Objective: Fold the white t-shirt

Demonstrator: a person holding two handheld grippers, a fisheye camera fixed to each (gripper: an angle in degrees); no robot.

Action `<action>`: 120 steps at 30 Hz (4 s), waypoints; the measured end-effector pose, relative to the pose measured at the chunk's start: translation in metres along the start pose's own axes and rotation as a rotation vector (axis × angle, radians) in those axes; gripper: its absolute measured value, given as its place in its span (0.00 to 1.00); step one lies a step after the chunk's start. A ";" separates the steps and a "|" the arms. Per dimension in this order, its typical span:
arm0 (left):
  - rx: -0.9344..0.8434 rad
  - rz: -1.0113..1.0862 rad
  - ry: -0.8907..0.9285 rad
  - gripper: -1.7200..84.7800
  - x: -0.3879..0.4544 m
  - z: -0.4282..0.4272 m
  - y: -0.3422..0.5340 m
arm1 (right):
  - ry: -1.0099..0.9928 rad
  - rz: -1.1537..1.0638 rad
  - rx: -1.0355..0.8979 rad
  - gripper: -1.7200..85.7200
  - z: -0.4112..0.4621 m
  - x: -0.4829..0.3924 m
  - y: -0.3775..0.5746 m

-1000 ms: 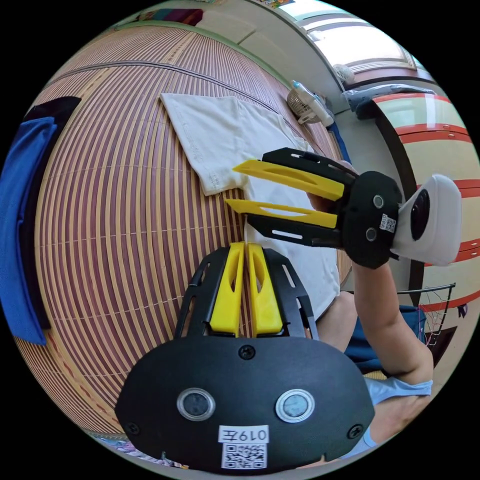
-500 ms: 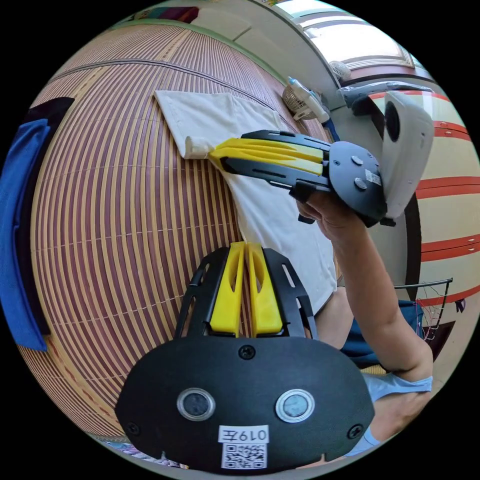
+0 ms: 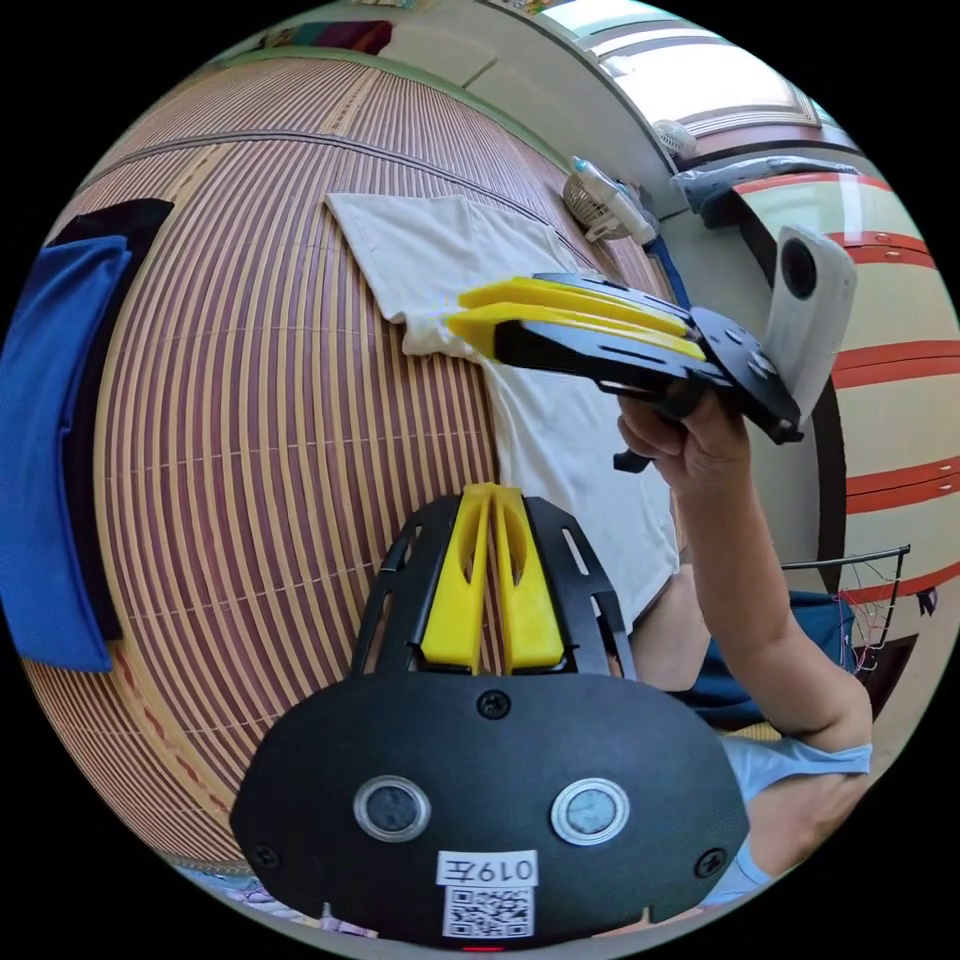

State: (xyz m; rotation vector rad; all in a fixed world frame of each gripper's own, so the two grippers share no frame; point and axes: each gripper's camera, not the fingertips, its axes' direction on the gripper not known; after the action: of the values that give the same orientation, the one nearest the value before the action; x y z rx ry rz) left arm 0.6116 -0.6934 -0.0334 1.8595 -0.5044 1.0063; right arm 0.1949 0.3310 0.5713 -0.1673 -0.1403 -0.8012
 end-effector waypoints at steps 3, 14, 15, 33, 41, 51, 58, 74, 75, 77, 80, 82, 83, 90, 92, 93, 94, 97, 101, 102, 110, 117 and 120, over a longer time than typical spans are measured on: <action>0.003 0.026 0.014 0.04 0.004 0.001 0.004 | -0.024 0.032 0.139 0.09 -0.026 -0.024 0.049; -0.075 0.108 -0.014 0.04 0.029 0.033 0.012 | 0.154 0.089 0.139 0.02 -0.022 -0.202 0.275; -0.082 0.114 -0.009 0.04 0.030 0.035 0.012 | 0.187 0.077 0.124 0.02 -0.020 -0.212 0.282; -0.030 -0.009 0.082 0.04 0.013 0.058 0.020 | 0.527 -0.304 0.064 0.11 0.087 -0.434 0.337; -0.042 -0.002 0.078 0.04 0.014 0.071 0.011 | 0.634 -0.285 0.010 0.11 0.124 -0.479 0.351; -0.040 -0.004 0.094 0.04 0.006 0.080 0.008 | 0.850 -0.418 -0.043 0.03 0.170 -0.536 0.375; -0.042 -0.005 0.080 0.04 0.001 0.085 0.005 | 0.646 -0.411 -0.022 0.01 0.142 -0.538 0.384; 0.197 -0.072 -0.018 0.03 -0.017 0.071 -0.021 | 0.418 -0.329 0.018 0.01 0.152 -0.503 0.412; 0.202 -0.074 -0.011 0.03 -0.019 0.072 -0.023 | 0.413 -0.327 0.019 0.01 0.152 -0.502 0.413; 0.234 -0.098 0.005 0.03 -0.027 0.073 -0.033 | 0.400 -0.326 0.022 0.01 0.151 -0.497 0.415; 0.239 -0.155 0.025 0.03 -0.043 0.075 -0.038 | 0.397 -0.340 0.021 0.01 0.149 -0.493 0.417; 0.238 -0.176 0.094 0.03 -0.055 0.077 -0.038 | 0.386 -0.338 0.028 0.01 0.148 -0.489 0.419; 0.236 -0.190 0.143 0.03 -0.061 0.078 -0.039 | 0.376 -0.329 0.034 0.01 0.146 -0.486 0.420; 0.214 -0.216 0.279 0.04 -0.081 0.080 -0.052 | 0.336 -0.290 0.050 0.01 0.142 -0.472 0.422; 0.192 -0.208 0.267 0.04 -0.084 0.080 -0.061 | 0.339 -0.291 0.050 0.01 0.139 -0.470 0.423; 0.192 -0.208 0.268 0.04 -0.086 0.080 -0.063 | 0.339 -0.291 0.051 0.01 0.138 -0.469 0.423; 0.198 -0.205 0.276 0.04 -0.088 0.078 -0.066 | 0.338 -0.293 0.055 0.01 0.136 -0.468 0.424; 0.213 -0.208 0.297 0.04 -0.094 0.073 -0.073 | 0.327 -0.291 0.060 0.01 0.131 -0.464 0.425; 0.210 -0.180 0.275 0.04 -0.095 0.068 -0.081 | 0.310 -0.278 0.064 0.01 0.125 -0.458 0.427; 0.220 -0.177 0.273 0.04 -0.095 0.066 -0.081 | 0.311 -0.279 0.064 0.01 0.125 -0.457 0.428; 0.263 -0.139 0.095 0.04 -0.082 0.039 -0.086 | 0.335 -0.384 0.019 0.01 0.124 -0.459 0.431; 0.251 -0.070 -0.013 0.04 -0.056 0.023 -0.085 | 0.351 -0.400 0.044 0.01 0.114 -0.458 0.427; 0.250 -0.070 -0.021 0.04 -0.049 0.015 -0.083 | 0.363 -0.412 0.000 0.01 0.121 -0.455 0.431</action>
State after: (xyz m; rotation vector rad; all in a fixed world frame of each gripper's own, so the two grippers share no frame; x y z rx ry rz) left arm 0.6467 -0.6697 -0.1207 2.0956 -0.3344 1.0424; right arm 0.1859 0.9690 0.5633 0.0116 0.1743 -1.2278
